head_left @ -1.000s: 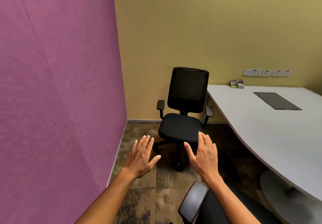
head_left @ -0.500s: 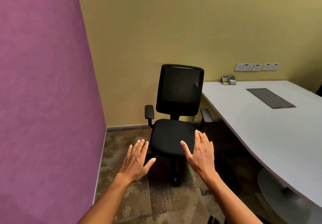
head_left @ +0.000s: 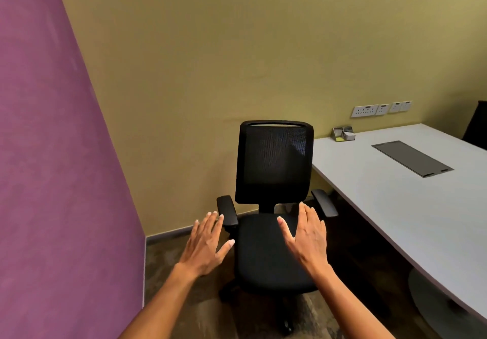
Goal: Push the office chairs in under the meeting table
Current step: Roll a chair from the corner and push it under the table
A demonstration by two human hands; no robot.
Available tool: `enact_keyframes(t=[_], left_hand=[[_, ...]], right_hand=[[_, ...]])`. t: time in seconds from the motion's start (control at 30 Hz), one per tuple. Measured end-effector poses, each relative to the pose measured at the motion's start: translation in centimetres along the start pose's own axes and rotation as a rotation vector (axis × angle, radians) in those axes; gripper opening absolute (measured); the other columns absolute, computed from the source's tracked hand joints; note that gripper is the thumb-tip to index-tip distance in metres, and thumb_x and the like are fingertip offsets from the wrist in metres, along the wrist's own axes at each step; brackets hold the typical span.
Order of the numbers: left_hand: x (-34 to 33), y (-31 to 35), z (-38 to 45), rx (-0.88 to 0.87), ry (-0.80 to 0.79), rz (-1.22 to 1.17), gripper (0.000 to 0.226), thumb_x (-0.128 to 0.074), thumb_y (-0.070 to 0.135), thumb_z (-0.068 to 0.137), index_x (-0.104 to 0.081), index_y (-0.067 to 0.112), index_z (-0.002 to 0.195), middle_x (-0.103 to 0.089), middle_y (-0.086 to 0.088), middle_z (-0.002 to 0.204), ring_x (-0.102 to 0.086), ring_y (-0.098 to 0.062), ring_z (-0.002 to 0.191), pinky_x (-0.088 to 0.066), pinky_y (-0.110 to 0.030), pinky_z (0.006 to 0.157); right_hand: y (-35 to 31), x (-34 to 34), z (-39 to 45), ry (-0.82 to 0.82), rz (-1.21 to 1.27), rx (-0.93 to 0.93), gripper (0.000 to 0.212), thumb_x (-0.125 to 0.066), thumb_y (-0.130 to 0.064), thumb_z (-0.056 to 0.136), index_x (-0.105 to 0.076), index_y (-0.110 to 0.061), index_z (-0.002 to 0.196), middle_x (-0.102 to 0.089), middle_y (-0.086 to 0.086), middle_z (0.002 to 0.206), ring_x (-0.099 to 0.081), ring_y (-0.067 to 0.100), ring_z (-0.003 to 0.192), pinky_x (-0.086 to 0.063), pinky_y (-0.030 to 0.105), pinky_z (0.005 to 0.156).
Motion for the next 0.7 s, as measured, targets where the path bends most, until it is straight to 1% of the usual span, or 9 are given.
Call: enact_keyframes(t=[0.17, 0.3, 0.33, 0.4, 0.43, 0.5, 0.6, 0.63, 0.7], left_hand=[[-0.2, -3.5, 7.1, -0.057, -0.029, 0.035, 0.078, -0.03, 0.057, 0.102, 0.006, 0.016, 0.158, 0.01, -0.006, 0.167, 0.014, -0.018, 0.153, 0.013, -0.037, 0.122], [-0.6, -9.2, 20.5, -0.083, -0.058, 0.008, 0.078, -0.03, 0.057, 0.102, 0.005, 0.017, 0.158, 0.009, -0.005, 0.168, 0.014, -0.017, 0.153, 0.013, -0.036, 0.122], [-0.5, -9.1, 20.9, -0.091, -0.063, 0.03, 0.078, -0.03, 0.057, 0.102, 0.005, 0.017, 0.158, 0.009, -0.005, 0.168, 0.014, -0.018, 0.153, 0.013, -0.036, 0.122], [0.1, -11.5, 27.3, -0.113, -0.082, 0.026, 0.078, -0.031, 0.057, 0.102, 0.005, 0.016, 0.159, 0.008, -0.006, 0.168, 0.014, -0.018, 0.153, 0.012, -0.037, 0.122], [0.6, -11.8, 27.8, -0.099, -0.068, 0.046, 0.078, -0.031, 0.057, 0.102, 0.004, 0.016, 0.159, 0.008, -0.007, 0.168, 0.013, -0.018, 0.153, 0.012, -0.037, 0.123], [2.1, -13.9, 34.8, -0.122, -0.072, 0.046, 0.078, -0.032, 0.056, 0.103, 0.004, 0.016, 0.159, 0.007, -0.006, 0.168, 0.013, -0.018, 0.154, 0.011, -0.037, 0.123], [2.6, -14.1, 40.8, -0.164, -0.094, 0.012, 0.076, -0.031, 0.056, 0.103, 0.003, 0.017, 0.159, 0.006, -0.006, 0.168, 0.013, -0.017, 0.153, 0.012, -0.036, 0.122], [2.8, -13.6, 41.2, -0.179, -0.092, 0.025, 0.076, -0.03, 0.056, 0.103, 0.003, 0.018, 0.159, 0.006, -0.005, 0.168, 0.014, -0.017, 0.153, 0.012, -0.036, 0.122], [3.5, -13.5, 47.8, -0.212, -0.076, -0.024, 0.075, -0.031, 0.056, 0.103, 0.002, 0.018, 0.159, 0.005, -0.006, 0.168, 0.012, -0.017, 0.153, 0.011, -0.037, 0.122]], right_hand=[[-1.2, -3.8, 6.8, 0.031, -0.019, -0.048, 0.082, -0.034, -0.067, 0.094, -0.031, -0.009, 0.152, -0.037, 0.01, 0.157, -0.028, 0.027, 0.148, -0.028, 0.055, 0.119], [-2.2, -10.1, 19.3, 0.049, 0.014, -0.12, 0.084, -0.032, -0.068, 0.094, -0.028, -0.009, 0.154, -0.034, 0.011, 0.159, -0.023, 0.027, 0.15, -0.026, 0.053, 0.12], [-2.1, -10.2, 19.8, 0.043, 0.003, -0.126, 0.085, -0.031, -0.068, 0.094, -0.027, -0.009, 0.154, -0.033, 0.011, 0.159, -0.023, 0.027, 0.15, -0.026, 0.054, 0.12], [-2.7, -13.2, 26.1, 0.026, 0.018, -0.167, 0.085, -0.031, -0.069, 0.094, -0.027, -0.009, 0.154, -0.033, 0.011, 0.159, -0.023, 0.028, 0.15, -0.027, 0.054, 0.119], [-3.2, -13.2, 26.3, 0.032, -0.005, -0.146, 0.085, -0.031, -0.069, 0.094, -0.027, -0.009, 0.154, -0.034, 0.011, 0.159, -0.023, 0.028, 0.15, -0.028, 0.054, 0.119], [-4.4, -15.5, 31.6, 0.031, 0.035, -0.182, 0.085, -0.032, -0.069, 0.095, -0.027, -0.009, 0.154, -0.033, 0.011, 0.159, -0.023, 0.027, 0.15, -0.027, 0.053, 0.119], [-4.8, -16.8, 35.8, 0.028, 0.025, -0.201, 0.087, -0.028, -0.072, 0.093, -0.026, -0.01, 0.154, -0.034, 0.01, 0.158, -0.024, 0.026, 0.149, -0.028, 0.052, 0.119], [-5.0, -16.7, 35.9, 0.036, 0.011, -0.189, 0.088, -0.026, -0.073, 0.092, -0.026, -0.01, 0.154, -0.034, 0.01, 0.158, -0.025, 0.026, 0.149, -0.029, 0.052, 0.119], [-5.0, -17.5, 40.7, 0.06, 0.024, -0.219, 0.089, -0.026, -0.074, 0.092, -0.026, -0.011, 0.154, -0.034, 0.01, 0.159, -0.024, 0.027, 0.149, -0.03, 0.053, 0.118]])
Point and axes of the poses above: each hand's wrist, its own z-axis towards the middle knuckle, its own x-axis out of the back of the hand, y = z × x, the point moved 7 cm from there along z, towards the middle knuckle
